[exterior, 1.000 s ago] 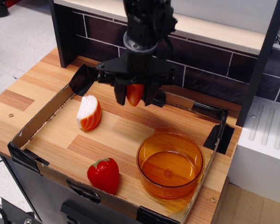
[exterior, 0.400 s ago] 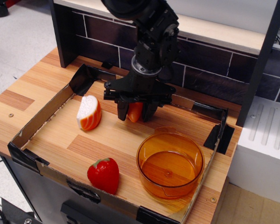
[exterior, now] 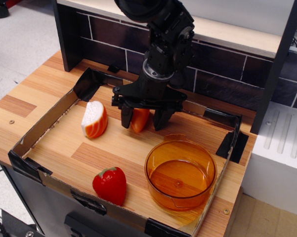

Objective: Take carrot out of pot

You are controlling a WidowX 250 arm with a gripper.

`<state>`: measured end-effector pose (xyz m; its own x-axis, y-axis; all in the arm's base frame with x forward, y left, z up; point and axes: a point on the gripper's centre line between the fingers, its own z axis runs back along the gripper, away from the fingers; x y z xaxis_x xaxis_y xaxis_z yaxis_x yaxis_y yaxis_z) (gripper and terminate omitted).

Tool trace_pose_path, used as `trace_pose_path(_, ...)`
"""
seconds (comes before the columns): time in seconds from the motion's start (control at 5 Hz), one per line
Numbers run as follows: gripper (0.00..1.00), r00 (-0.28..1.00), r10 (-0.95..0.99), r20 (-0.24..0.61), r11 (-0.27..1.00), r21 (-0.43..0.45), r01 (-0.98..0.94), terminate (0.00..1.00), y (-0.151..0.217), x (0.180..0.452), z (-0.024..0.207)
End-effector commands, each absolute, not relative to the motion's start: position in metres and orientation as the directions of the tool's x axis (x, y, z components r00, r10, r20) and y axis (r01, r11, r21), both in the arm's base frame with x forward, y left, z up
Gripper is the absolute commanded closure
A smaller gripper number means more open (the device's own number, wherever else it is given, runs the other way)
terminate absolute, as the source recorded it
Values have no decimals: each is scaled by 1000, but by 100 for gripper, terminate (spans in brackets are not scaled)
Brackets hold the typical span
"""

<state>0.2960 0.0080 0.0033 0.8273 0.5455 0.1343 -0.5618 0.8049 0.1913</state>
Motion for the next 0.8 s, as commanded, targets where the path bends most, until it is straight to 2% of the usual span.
trace_pose_path(0.0,0,808,565,165,792,165,-588,0,12,300,39)
trace_pose_path(0.4,0,780,584,227,794,42,-606,0,9,299,117)
trace_pose_path(0.6,0,806,549,223,821,41,-570,0,11,296,137)
